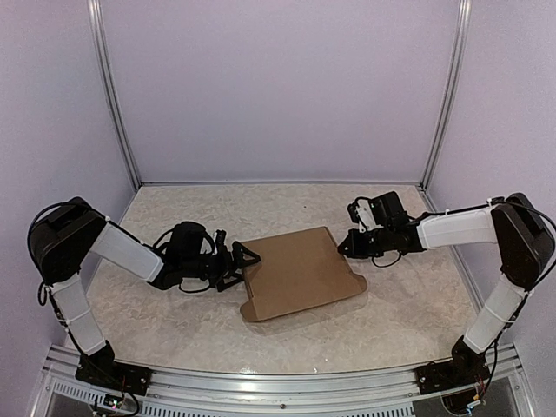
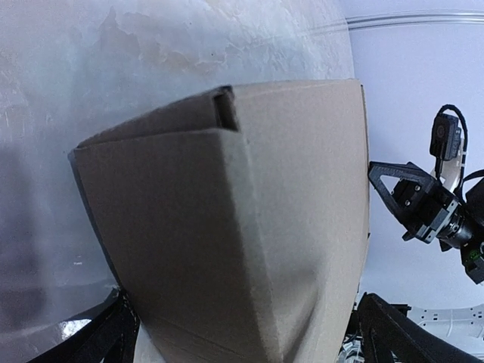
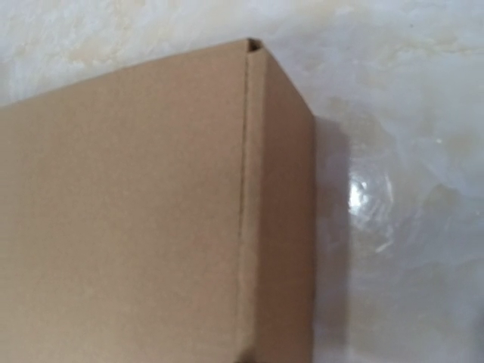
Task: Fold the paper box
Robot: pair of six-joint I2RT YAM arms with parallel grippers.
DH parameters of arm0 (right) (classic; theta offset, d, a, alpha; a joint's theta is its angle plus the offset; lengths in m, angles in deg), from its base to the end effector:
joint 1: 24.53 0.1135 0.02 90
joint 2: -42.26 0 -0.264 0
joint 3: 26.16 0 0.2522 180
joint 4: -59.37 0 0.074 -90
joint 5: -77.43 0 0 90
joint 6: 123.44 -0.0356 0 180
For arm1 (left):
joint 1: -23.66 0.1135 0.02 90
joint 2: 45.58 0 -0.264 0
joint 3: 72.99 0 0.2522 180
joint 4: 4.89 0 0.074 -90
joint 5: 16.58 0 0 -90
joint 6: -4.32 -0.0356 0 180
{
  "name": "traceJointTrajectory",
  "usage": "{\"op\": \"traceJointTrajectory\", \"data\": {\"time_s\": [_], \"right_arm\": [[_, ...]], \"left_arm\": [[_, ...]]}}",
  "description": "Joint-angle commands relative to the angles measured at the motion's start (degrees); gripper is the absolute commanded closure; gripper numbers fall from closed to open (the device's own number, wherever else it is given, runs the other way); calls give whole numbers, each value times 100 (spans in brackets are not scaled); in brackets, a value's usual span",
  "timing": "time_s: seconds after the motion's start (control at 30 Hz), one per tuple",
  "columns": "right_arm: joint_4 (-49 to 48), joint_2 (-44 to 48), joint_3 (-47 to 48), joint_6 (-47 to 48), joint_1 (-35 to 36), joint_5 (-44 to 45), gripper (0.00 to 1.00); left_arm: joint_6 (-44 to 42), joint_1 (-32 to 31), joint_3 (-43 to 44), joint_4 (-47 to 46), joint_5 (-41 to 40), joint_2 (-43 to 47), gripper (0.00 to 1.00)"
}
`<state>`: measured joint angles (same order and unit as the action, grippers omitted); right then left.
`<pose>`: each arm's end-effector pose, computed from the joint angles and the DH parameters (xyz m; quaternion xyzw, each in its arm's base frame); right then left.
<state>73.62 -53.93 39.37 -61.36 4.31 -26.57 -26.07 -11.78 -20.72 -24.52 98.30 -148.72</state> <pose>0.2957 0.1726 0.1707 -0.0541 0.9163 0.2799 0.2813 0.2602 -0.2036 0.1198 -0.0748 0.8542 -0.4801 0.1851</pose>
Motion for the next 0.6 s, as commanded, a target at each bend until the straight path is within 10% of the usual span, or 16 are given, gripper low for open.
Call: {"op": "traceJointTrajectory", "data": {"time_s": [0.0,0.57], "right_arm": [[583,-82,-387,112,-175,137,100],[252,-61,-875,102,-502,-180,100]], "left_arm": [[-9,20,-97,76,130,-114,1],[270,20,-21,-325,387,-337,1]]}}
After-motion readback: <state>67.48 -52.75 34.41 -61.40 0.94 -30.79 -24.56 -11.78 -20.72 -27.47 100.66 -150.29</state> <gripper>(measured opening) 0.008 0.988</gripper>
